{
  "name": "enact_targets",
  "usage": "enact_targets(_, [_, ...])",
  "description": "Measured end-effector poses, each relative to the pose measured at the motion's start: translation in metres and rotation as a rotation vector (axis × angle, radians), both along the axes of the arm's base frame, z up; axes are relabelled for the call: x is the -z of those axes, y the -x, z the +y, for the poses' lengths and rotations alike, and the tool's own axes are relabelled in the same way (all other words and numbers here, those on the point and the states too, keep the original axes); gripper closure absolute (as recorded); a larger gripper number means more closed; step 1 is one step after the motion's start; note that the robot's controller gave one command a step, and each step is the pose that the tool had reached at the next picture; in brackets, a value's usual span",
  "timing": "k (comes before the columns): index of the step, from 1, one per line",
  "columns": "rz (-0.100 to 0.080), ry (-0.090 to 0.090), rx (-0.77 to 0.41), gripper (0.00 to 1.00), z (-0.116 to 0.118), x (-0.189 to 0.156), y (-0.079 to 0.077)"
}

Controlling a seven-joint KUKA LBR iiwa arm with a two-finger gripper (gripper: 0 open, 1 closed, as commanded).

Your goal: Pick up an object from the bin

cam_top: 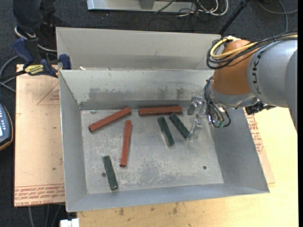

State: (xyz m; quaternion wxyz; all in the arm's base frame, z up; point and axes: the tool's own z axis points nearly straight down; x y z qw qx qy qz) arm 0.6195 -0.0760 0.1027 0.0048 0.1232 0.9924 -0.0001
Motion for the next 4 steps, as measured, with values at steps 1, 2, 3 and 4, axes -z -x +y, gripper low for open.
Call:
enact_targets(1, [0.005, -0.001, -0.108, 0.00, 0.001, -0.009, -0.012])
enact_targets(2, [0.006, -0.002, -0.016, 0.00, 0.008, 0.033, -0.015])
enact_targets(3, [0.005, -0.001, -0.018, 0.00, 0.008, 0.032, -0.016])
enact_targets(4, [0.006, -0.002, -0.019, 1.00, 0.009, 0.032, -0.016])
